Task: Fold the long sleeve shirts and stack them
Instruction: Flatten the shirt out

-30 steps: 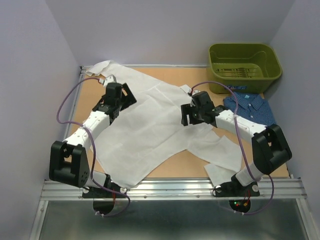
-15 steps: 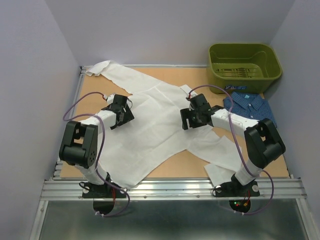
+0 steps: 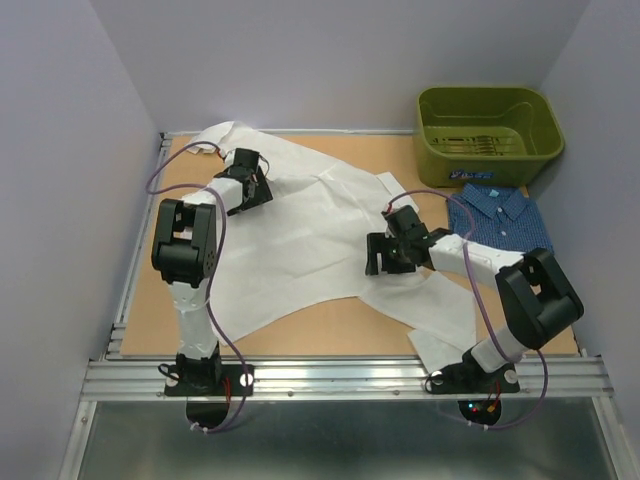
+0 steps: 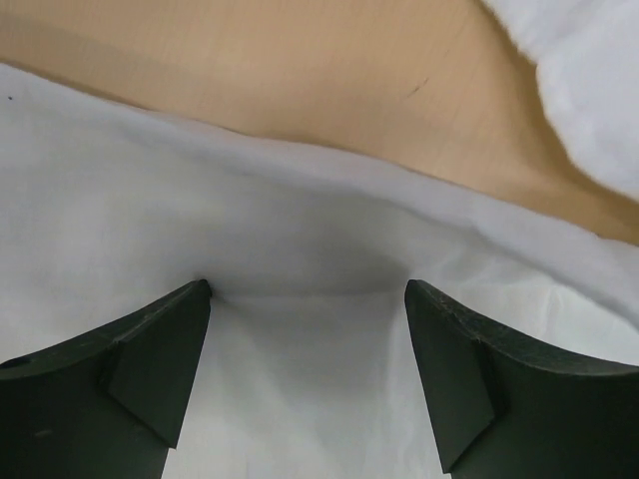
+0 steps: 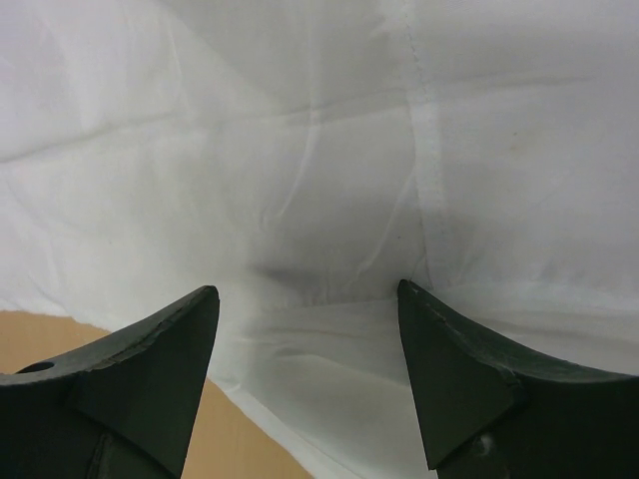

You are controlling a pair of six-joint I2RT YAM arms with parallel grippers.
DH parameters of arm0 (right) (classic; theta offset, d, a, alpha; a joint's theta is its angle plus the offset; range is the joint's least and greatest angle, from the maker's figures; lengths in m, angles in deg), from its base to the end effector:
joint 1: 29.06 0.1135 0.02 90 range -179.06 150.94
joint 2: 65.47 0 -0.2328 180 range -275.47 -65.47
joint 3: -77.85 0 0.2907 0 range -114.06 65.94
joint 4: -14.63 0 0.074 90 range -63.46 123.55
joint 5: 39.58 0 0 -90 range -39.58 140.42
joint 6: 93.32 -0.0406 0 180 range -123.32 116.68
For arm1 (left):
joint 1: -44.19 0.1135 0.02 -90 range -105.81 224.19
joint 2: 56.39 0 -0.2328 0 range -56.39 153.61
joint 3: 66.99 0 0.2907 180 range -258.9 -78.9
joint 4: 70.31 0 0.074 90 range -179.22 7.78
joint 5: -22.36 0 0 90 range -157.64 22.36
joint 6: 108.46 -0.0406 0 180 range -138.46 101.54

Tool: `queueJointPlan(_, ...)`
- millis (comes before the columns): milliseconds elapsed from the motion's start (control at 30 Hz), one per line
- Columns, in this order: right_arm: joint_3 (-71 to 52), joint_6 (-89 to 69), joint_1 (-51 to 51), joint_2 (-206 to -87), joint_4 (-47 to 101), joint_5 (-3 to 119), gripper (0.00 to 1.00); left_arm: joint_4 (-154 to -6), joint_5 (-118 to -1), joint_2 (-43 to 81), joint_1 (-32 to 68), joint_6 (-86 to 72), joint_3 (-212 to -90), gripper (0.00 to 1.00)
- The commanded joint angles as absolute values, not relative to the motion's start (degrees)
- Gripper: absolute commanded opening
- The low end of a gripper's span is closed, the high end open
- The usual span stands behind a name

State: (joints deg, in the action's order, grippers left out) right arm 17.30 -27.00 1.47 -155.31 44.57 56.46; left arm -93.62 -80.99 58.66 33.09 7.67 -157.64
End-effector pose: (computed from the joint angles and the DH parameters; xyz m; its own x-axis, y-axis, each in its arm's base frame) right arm 0.2833 0.1720 0.1058 -0.8993 -0.0667 -0.4322 -0.2079 0.9347 0.2883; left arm 0.4529 -0.0793 0.1203 -0.6671 -0.3058 -0.6793 -0.2884 0.9468 -0.1430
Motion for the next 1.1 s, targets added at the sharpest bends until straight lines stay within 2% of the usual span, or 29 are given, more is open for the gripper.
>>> queueJointPlan(0, 21.3, -33.0, 4.4, -156.6, 49.8, 61.1, 0.77, -96.0, -79.2, 61.8, 33.4, 2.7, -165.4, 0.91)
queueJointPlan(200, 16.9, -36.2, 11.9, -157.7, 49.6, 59.0, 0.77, -93.8, -76.6, 63.1, 33.4, -3.8, -170.0, 0.91)
queueJointPlan(367, 8.8, -36.2, 17.7, -161.8, 49.6, 59.5, 0.77, -93.2, -77.7, 57.2, 33.6, -4.1, -168.4, 0.92)
queueJointPlan(567, 5.1, -33.0, 17.8, -157.2, 50.9, 50.6, 0.78, -96.4, -81.5, 40.3, 34.0, 2.5, -155.2, 0.92)
queueJointPlan(667, 2.1, -30.1, 16.7, -156.3, 53.9, 44.2, 0.77, -98.8, -81.5, 30.9, 35.4, 6.6, -143.7, 0.93)
queueJointPlan(833, 2.3, -27.9, 12.4, -155.3, 55.4, 41.2, 0.76, -100.5, -79.2, 17.0, 38.2, 10.5, -130.3, 0.93)
queueJointPlan(1000, 3.0, -25.7, 6.4, -156.1, 54.7, 40.6, 0.68, -102.8, -79.0, 5.0, 40.4, 14.7, -118.9, 0.93)
queueJointPlan(1067, 2.8, -24.5, 5.1, -158.0, 53.2, 39.2, 0.59, -101.4, -79.1, 3.1, 42.0, 15.5, -115.5, 0.92)
